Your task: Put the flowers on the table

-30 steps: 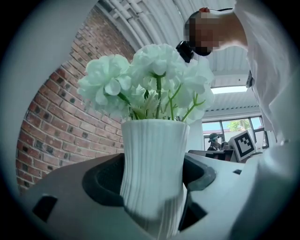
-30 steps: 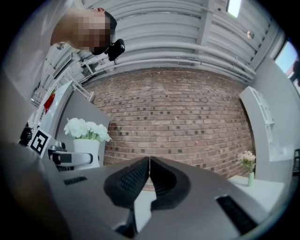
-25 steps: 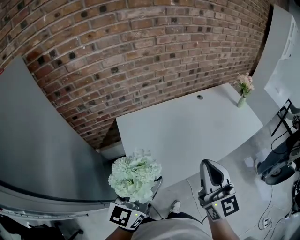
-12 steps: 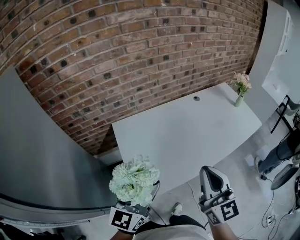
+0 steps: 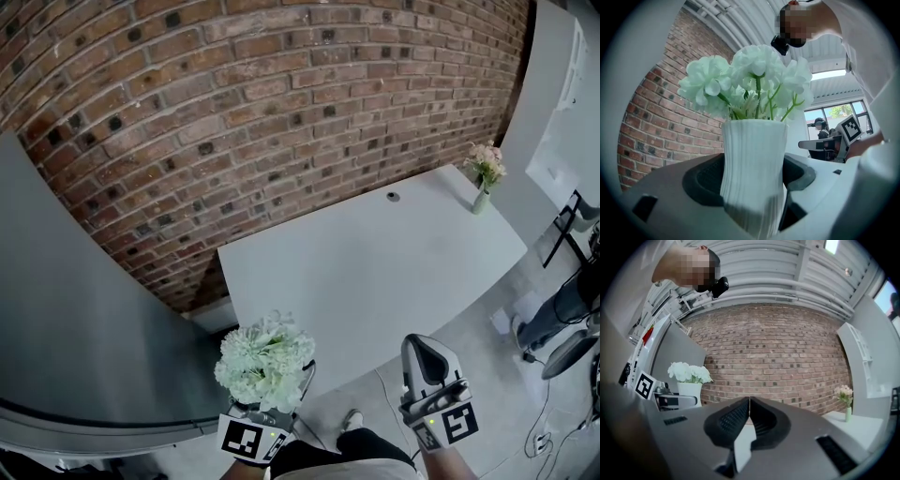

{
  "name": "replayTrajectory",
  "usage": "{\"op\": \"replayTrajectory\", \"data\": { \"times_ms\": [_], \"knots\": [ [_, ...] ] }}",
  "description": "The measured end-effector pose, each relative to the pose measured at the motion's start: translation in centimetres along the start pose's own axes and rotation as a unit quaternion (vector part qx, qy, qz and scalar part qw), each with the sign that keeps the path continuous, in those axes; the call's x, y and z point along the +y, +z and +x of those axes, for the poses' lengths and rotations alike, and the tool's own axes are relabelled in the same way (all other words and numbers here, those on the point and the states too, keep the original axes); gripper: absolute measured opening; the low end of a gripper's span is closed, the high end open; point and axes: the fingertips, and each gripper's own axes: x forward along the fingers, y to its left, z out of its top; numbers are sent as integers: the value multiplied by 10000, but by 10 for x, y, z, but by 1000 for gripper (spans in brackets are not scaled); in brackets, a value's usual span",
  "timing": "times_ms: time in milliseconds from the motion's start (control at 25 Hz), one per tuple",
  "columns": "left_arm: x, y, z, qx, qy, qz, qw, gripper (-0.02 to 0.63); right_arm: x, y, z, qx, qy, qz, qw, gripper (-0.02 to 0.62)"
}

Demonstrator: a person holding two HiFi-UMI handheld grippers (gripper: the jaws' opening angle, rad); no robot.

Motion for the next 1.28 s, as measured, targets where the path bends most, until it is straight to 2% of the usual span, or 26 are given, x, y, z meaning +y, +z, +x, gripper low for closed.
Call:
{"op": "replayTrajectory", "data": {
  "times_ms": [320, 560, 1280],
  "knots": [
    [-1, -19, 8, 71, -13, 14, 10000, 356, -3, -19, 8, 42, 78, -17, 10000, 17],
    [11, -39, 15, 70, 125, 59, 9999, 354, -7, -34, 19, 73, 164, -17, 9998, 17],
    [35, -106, 34, 179, 168, 200, 9995, 354, -21, -79, 41, 47, 62, -26, 10000, 18]
  ]
}}
